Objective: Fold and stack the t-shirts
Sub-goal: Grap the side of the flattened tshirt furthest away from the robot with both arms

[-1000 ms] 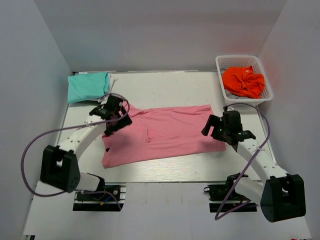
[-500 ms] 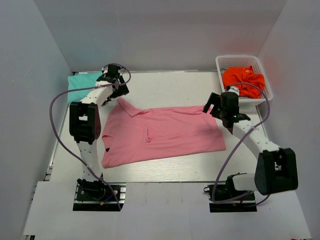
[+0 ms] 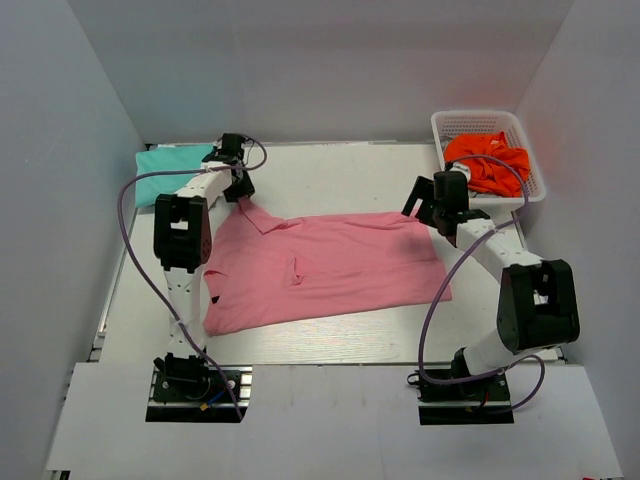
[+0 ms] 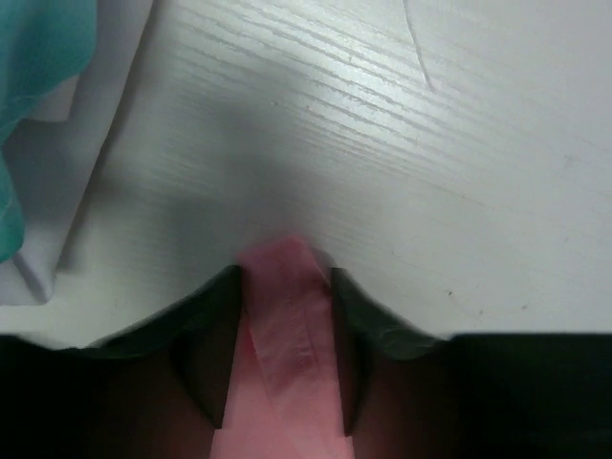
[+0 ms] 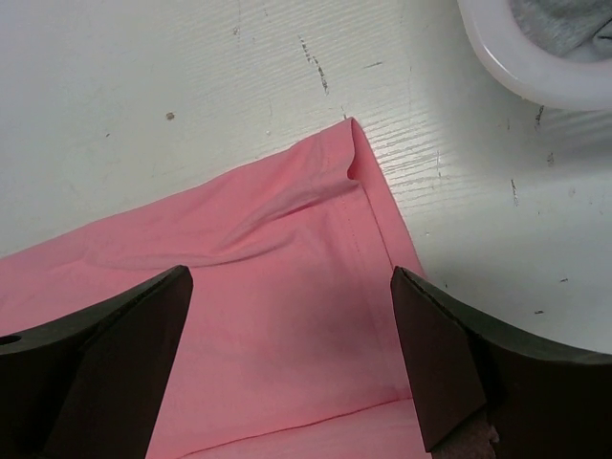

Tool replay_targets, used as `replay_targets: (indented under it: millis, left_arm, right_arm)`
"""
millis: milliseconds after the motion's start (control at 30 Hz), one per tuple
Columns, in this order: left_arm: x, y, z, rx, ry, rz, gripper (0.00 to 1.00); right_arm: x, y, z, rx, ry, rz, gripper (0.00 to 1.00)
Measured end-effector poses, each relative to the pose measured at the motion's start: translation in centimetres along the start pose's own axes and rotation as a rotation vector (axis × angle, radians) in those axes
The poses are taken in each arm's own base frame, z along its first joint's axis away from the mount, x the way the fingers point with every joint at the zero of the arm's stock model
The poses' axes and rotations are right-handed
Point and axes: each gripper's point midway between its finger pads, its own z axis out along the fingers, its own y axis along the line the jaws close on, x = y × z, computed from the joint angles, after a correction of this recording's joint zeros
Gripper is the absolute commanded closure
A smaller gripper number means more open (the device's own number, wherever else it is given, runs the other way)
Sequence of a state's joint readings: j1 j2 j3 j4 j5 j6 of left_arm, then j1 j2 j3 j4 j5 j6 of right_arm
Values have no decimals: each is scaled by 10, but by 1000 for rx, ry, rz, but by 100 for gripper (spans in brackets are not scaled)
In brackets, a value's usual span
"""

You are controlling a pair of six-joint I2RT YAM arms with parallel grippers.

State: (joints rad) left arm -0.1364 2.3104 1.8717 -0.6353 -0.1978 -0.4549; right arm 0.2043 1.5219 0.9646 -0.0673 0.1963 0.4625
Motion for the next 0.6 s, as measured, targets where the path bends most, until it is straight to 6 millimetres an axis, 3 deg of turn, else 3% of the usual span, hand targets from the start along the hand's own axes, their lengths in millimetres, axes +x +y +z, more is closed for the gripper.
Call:
replay_targets:
  millis: [100, 267, 600]
  left_arm:
    - [-2, 1, 3, 7, -4, -15, 86]
    - [-5, 4, 4, 14, -3, -40, 100]
    - [-6, 5, 4, 25, 4, -50, 100]
  right_arm:
    - [0, 0, 2, 5, 5, -1, 10]
    - [2, -3, 11, 31, 26, -4, 13]
    - [-8, 1, 59, 119, 106, -6, 18]
